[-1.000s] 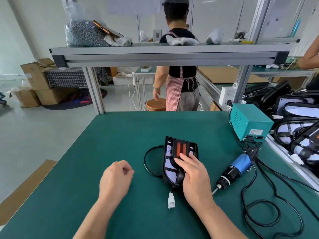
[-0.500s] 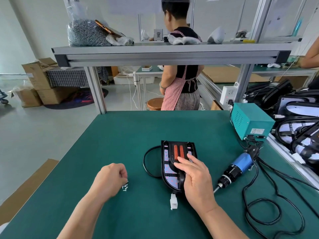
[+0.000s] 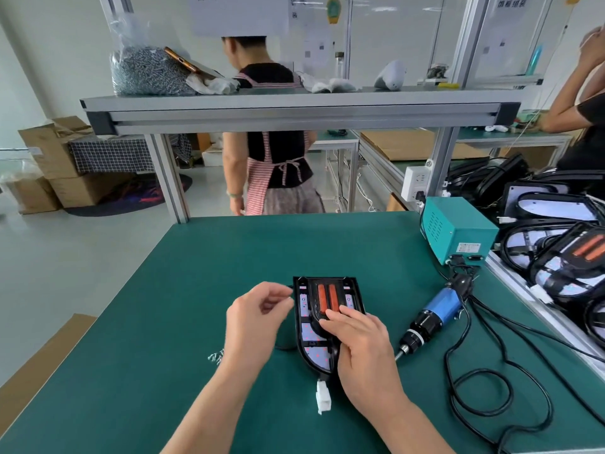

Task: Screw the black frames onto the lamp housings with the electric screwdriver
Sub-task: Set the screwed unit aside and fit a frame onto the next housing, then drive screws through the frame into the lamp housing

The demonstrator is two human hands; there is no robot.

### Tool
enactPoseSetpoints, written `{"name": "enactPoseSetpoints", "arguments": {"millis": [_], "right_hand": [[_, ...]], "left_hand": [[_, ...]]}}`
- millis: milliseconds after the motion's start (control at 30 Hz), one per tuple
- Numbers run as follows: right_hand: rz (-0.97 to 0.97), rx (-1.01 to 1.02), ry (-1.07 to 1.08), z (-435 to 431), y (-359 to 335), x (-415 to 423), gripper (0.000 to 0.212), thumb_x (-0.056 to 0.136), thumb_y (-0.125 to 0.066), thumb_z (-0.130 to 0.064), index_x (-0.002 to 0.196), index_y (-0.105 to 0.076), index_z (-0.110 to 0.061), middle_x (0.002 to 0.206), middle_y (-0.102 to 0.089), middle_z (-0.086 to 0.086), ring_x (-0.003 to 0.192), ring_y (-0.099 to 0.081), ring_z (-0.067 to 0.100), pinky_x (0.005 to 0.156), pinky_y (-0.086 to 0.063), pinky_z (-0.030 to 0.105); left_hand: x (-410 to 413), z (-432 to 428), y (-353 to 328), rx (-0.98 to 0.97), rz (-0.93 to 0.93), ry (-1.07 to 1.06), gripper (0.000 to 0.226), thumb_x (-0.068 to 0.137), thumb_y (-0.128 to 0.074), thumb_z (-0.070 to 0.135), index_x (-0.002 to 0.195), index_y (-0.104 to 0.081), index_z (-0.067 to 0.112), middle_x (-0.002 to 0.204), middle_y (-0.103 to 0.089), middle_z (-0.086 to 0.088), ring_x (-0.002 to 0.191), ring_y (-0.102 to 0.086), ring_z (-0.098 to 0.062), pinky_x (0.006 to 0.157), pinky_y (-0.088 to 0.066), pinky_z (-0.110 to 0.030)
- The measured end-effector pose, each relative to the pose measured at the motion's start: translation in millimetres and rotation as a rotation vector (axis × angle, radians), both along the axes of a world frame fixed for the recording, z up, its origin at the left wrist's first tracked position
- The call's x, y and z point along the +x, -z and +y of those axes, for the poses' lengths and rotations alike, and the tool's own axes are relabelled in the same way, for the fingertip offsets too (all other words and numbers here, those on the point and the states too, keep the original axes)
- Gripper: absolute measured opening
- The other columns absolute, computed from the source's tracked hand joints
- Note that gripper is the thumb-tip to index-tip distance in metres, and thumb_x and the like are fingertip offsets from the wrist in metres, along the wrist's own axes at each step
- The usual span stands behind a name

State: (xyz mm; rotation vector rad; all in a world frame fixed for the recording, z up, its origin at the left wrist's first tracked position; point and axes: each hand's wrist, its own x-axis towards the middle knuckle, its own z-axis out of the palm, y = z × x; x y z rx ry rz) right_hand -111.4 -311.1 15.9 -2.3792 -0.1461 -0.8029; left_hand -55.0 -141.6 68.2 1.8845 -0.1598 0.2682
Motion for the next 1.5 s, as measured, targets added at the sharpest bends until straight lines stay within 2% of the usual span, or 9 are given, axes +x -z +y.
{"name": "enactPoseSetpoints", "arguments": {"millis": [200,333,500,633,800,967,1100,1300,1500], "right_hand": [[-0.021,0.106,0.006,-7,-6,-12,0.053,0.083,-0.049,0.01,0.127,-0.07,-0.011,0.135,-0.064,-0.001,0.136,-0.05,0.02,0.115,-0.035,0.045],[-0.105,0.227,0.307,-40,-15,-15,0.034,0.091,-0.065,0.0,0.124,-0.064,-0.007,0.123,-0.06,0.002,0.119,-0.051,0.021,0.104,-0.041,0.038],[0.354,0.298,0.559,-95,-19,-7,0.046,0.091,-0.068,-0.039,0.12,-0.05,-0.007,0.116,-0.049,0.01,0.106,-0.045,0.026,0.092,-0.045,0.042],[0.486,0.283,0.637,-116,-18,5,0.071,0.091,-0.063,-0.055,0.133,-0.037,-0.004,0.122,-0.05,0.017,0.094,-0.049,0.032,0.079,-0.042,0.04],[0.586,0.319,0.714,-126,-30,37,0.065,0.087,-0.072,-0.047,0.114,-0.028,-0.008,0.107,-0.057,0.016,0.087,-0.056,0.034,0.07,-0.043,0.037],[0.376,0.777,0.703,-127,-20,33,0.054,0.074,-0.078,-0.025,0.107,-0.038,-0.011,0.089,-0.061,0.008,0.073,-0.059,0.023,0.059,-0.044,0.034],[0.33,1.077,0.572,-134,-17,27,0.05,0.074,-0.078,-0.022,0.114,-0.057,0.0,0.088,-0.061,0.008,0.068,-0.055,0.022,0.06,-0.04,0.031],[0.271,1.387,0.427,-132,-23,25,0.022,0.09,-0.07,-0.034,0.094,-0.06,-0.014,0.082,-0.06,0.003,0.063,-0.055,0.017,0.058,-0.043,0.03],[0.106,1.918,0.158,-121,-46,21,0.03,0.093,-0.068,-0.039,0.098,-0.057,-0.011,0.075,-0.058,-0.002,0.056,-0.054,0.012,0.06,-0.043,0.023]], "left_hand": [[-11,-46,20,-0.01,-0.18,-0.176,0.021,0.092,-0.067,0.004,0.087,-0.069,0.024,0.089,-0.065,0.015,0.087,-0.062,-0.004,0.078,-0.042,-0.007],[-14,-48,40,0.031,-0.263,-0.238,0.018,0.093,-0.065,0.002,0.092,-0.07,0.019,0.091,-0.065,0.017,0.093,-0.062,-0.017,0.082,-0.046,-0.022],[-12,-52,45,0.013,-0.298,-0.233,0.019,0.091,-0.067,-0.002,0.1,-0.072,0.014,0.094,-0.067,0.013,0.092,-0.063,-0.02,0.084,-0.048,-0.028],[-9,-50,48,-0.057,-0.243,-0.242,0.018,0.09,-0.07,0.0,0.103,-0.072,0.014,0.093,-0.07,0.007,0.091,-0.066,-0.017,0.085,-0.051,-0.03],[-8,-47,47,-0.038,-0.225,-0.252,0.017,0.089,-0.071,-0.001,0.095,-0.073,0.014,0.089,-0.069,0.015,0.086,-0.064,-0.012,0.083,-0.049,-0.022],[-8,-44,49,-0.049,-0.195,-0.263,0.021,0.09,-0.069,-0.001,0.093,-0.073,0.02,0.091,-0.067,0.017,0.09,-0.06,0.003,0.078,-0.04,-0.001],[-8,-43,45,-0.048,-0.163,-0.265,0.028,0.092,-0.068,0.001,0.09,-0.069,0.029,0.091,-0.067,0.014,0.092,-0.06,0.001,0.077,-0.041,-0.002],[-13,-46,32,-0.103,-0.11,-0.221,0.035,0.092,-0.068,0.003,0.082,-0.065,0.037,0.09,-0.067,0.011,0.087,-0.059,0.003,0.075,-0.041,-0.002],[-16,-51,15,-0.173,-0.059,-0.102,0.026,0.091,-0.069,0.006,0.082,-0.071,0.03,0.086,-0.071,0.011,0.083,-0.064,-0.005,0.073,-0.046,-0.008]]}}
